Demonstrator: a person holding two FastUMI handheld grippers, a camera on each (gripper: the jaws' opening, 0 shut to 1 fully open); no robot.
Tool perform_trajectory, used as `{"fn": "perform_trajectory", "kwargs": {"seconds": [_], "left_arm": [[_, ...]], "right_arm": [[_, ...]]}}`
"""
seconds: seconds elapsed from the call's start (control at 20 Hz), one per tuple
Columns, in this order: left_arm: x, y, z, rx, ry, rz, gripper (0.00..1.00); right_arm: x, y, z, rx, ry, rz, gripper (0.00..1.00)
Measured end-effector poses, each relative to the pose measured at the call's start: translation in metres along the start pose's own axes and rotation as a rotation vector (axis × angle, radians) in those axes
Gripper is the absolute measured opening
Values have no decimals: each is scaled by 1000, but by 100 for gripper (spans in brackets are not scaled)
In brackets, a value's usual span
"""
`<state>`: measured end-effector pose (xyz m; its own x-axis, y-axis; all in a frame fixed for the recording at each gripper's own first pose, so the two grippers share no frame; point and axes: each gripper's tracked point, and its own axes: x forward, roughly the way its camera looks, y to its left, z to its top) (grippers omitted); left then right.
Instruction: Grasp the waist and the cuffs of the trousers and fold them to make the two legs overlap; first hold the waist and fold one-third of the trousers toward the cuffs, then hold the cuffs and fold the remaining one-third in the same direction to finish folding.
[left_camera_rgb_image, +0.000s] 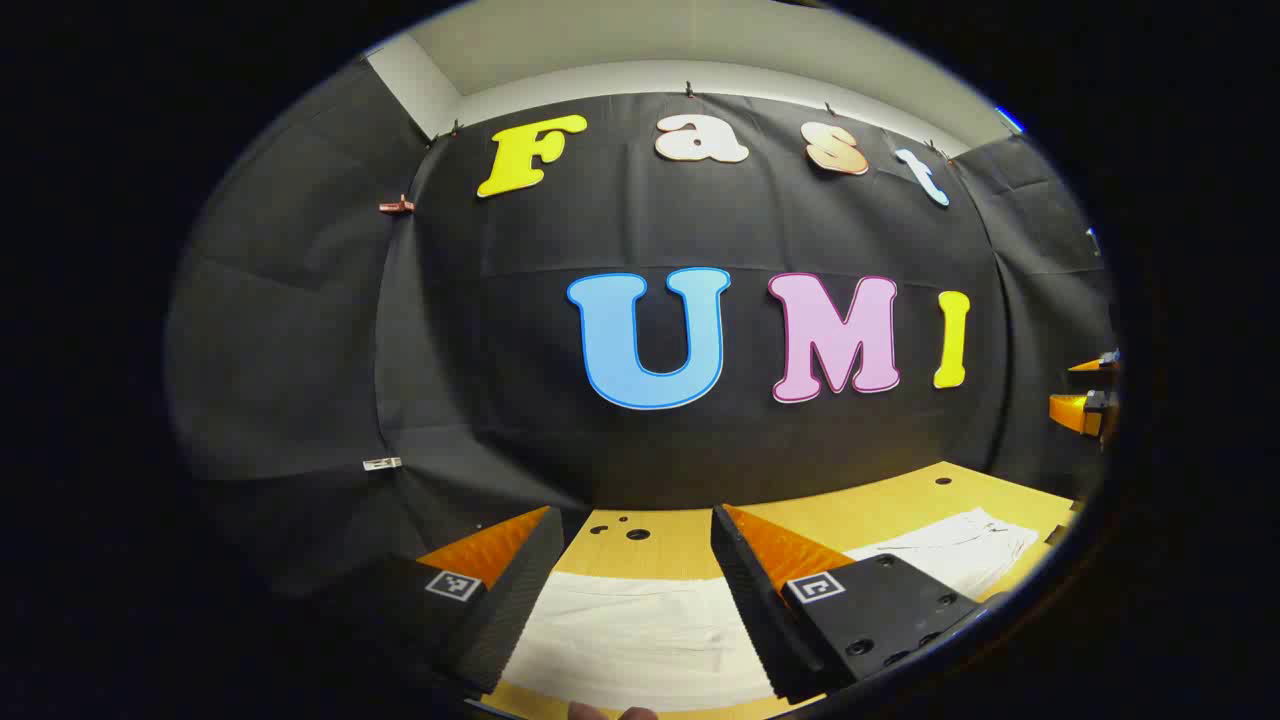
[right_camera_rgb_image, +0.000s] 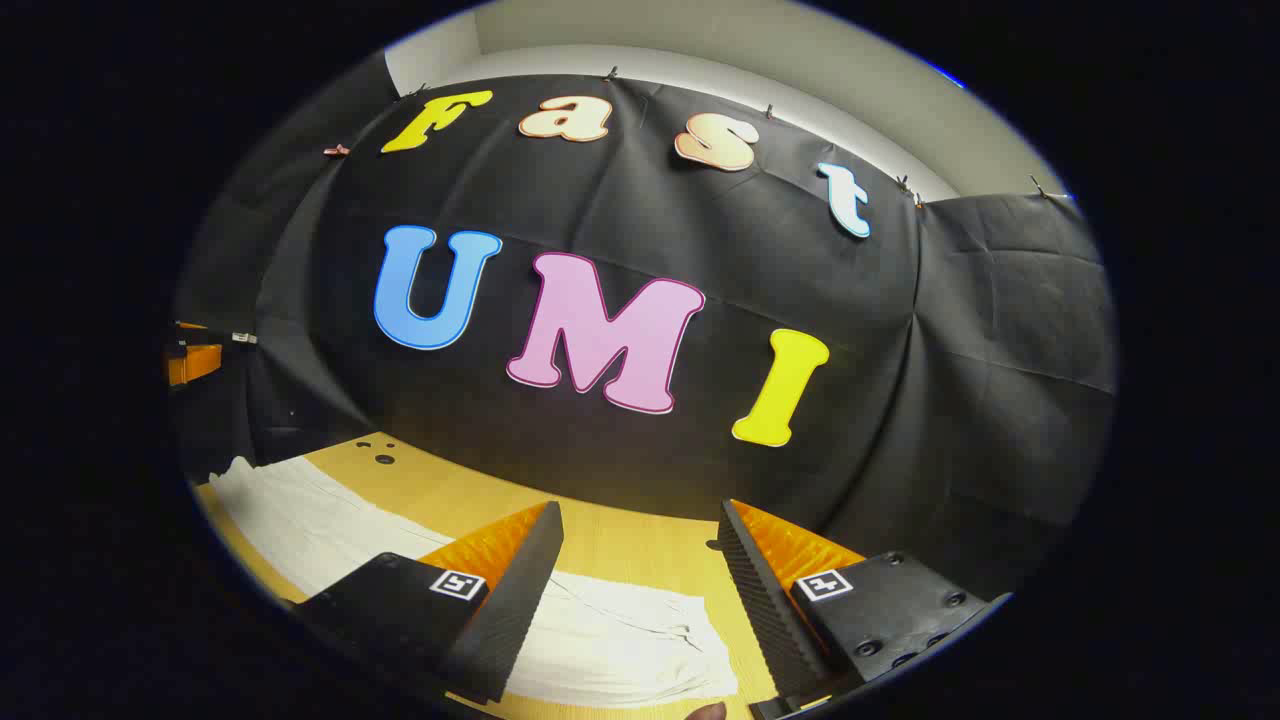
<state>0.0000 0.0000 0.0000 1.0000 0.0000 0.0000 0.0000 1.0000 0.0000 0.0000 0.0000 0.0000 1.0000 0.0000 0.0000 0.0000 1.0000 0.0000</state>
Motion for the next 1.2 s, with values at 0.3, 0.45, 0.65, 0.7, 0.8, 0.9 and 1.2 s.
{"fn": "perform_trajectory", "kwargs": {"seconds": [0.3, 0.45, 0.65, 0.7, 0.8, 0.9, 1.2], "left_arm": [[-3, 1, -2, 32, -1, -25, 96], [-5, 4, -4, 33, 0, -24, 98], [-8, 9, -7, 43, 3, -25, 98], [-8, 11, -7, 49, 5, -28, 98], [-10, 12, -10, 103, 4, -48, 98], [-10, 21, -19, 253, 4, -70, 98], [-15, 47, -89, 702, 102, -246, 96]], "right_arm": [[-2, 4, 0, -10, 6, 6, 97], [-4, 7, 2, -21, 5, 9, 96], [-7, 10, 3, -27, 5, 11, 96], [-8, 11, 2, -27, 4, 11, 97], [-9, 12, 4, -35, 6, 11, 97], [-10, 10, 1, -49, 12, 12, 97], [-22, -1, -15, -91, 50, -7, 96]]}}
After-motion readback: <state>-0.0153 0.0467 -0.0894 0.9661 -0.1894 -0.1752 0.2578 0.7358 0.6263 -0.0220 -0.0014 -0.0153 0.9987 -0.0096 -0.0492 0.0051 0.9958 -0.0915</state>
